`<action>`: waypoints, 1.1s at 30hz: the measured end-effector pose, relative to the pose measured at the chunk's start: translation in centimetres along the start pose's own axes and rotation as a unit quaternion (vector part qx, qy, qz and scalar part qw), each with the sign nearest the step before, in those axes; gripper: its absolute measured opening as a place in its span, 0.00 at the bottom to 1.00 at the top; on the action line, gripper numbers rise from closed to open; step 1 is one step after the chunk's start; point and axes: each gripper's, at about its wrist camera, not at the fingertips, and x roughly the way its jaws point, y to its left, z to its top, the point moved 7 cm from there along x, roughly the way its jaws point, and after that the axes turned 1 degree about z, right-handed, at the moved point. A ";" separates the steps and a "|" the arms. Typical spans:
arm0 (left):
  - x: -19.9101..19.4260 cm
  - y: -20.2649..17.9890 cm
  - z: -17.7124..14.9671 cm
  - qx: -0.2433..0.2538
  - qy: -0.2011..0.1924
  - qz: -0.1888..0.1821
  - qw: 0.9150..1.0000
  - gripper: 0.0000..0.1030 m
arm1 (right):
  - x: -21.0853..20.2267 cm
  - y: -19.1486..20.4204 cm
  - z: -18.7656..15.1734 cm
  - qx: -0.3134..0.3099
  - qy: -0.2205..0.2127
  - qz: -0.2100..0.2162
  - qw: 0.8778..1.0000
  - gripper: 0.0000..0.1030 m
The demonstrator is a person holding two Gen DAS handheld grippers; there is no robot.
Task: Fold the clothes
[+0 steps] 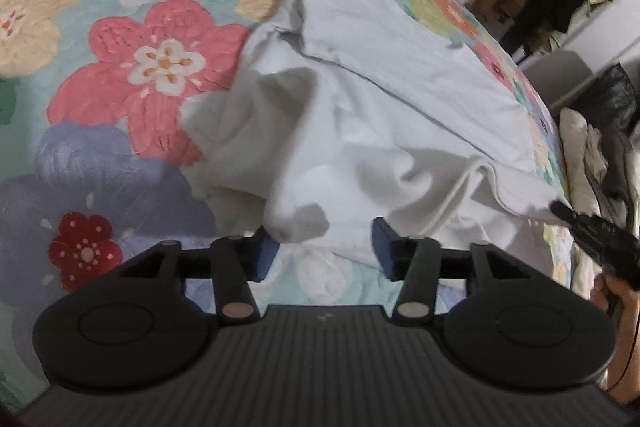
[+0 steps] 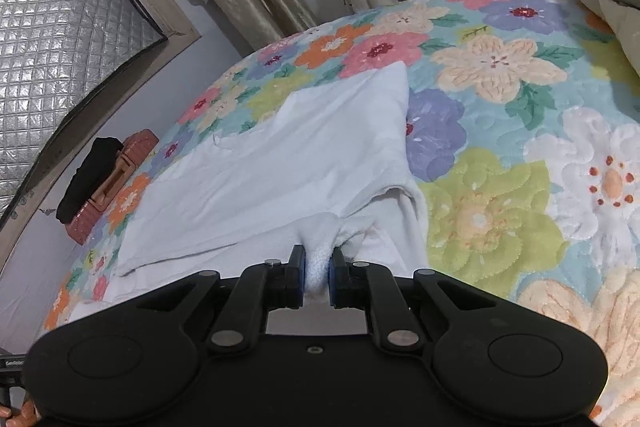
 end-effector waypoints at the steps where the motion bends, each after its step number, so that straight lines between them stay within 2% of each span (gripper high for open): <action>1: -0.1 -0.1 0.1 0.010 -0.008 0.005 1.000 0.08 | 0.1 -0.1 0.0 0.002 0.002 0.000 1.000 0.14; 7: -1.0 0.0 1.8 0.016 -0.063 0.013 0.998 0.06 | 1.0 -0.3 0.1 -0.002 0.008 0.003 1.000 0.14; 10: -0.4 0.2 2.4 0.016 -0.066 0.018 0.998 0.15 | 1.1 -0.2 0.2 -0.001 0.014 0.007 1.000 0.15; 12: 0.3 0.2 2.8 0.013 -0.068 0.017 0.997 0.27 | 1.1 -0.1 0.2 -0.003 0.017 0.009 1.000 0.15; 13: 0.7 0.2 3.1 0.009 -0.071 0.015 0.997 0.38 | 1.1 0.0 0.2 -0.003 0.017 0.012 1.000 0.16; 14: 1.2 0.1 3.3 0.008 -0.074 0.013 0.997 0.40 | 1.1 0.0 0.3 -0.002 0.016 0.015 1.000 0.17; 17: 2.7 -0.2 3.4 0.024 -0.065 0.021 0.997 0.05 | 1.4 -0.1 0.1 0.004 0.019 0.024 1.000 0.17; 21: 2.9 -0.5 2.5 0.028 -0.053 0.016 0.998 0.06 | 2.4 -1.2 -0.5 0.028 0.030 0.031 0.999 0.19; 24: 2.9 -0.2 2.2 0.013 -0.045 0.007 0.999 0.09 | 3.5 -2.1 -1.2 0.065 0.055 0.051 0.995 0.36; 26: 3.1 0.3 2.2 0.001 -0.036 0.001 0.999 0.13 | 3.9 -2.5 -1.5 0.083 0.054 0.060 0.993 0.37; 27: 3.3 0.5 2.2 -0.001 -0.033 -0.003 0.999 0.13 | 3.8 -2.5 -1.4 0.083 0.045 0.066 0.993 0.36; 28: 3.3 0.8 2.3 -0.005 -0.034 -0.003 0.999 0.11 | 3.6 -2.1 -1.2 0.070 0.037 0.073 0.994 0.18; 29: 3.3 1.1 2.4 -0.008 -0.035 -0.002 0.999 0.06 | 3.2 -1.7 -0.9 0.049 0.030 0.075 0.996 0.14; 33: 1.3 0.2 2.9 0.011 -0.064 -0.014 0.998 0.05 | 0.3 0.0 0.9 0.028 -0.023 0.091 0.995 0.14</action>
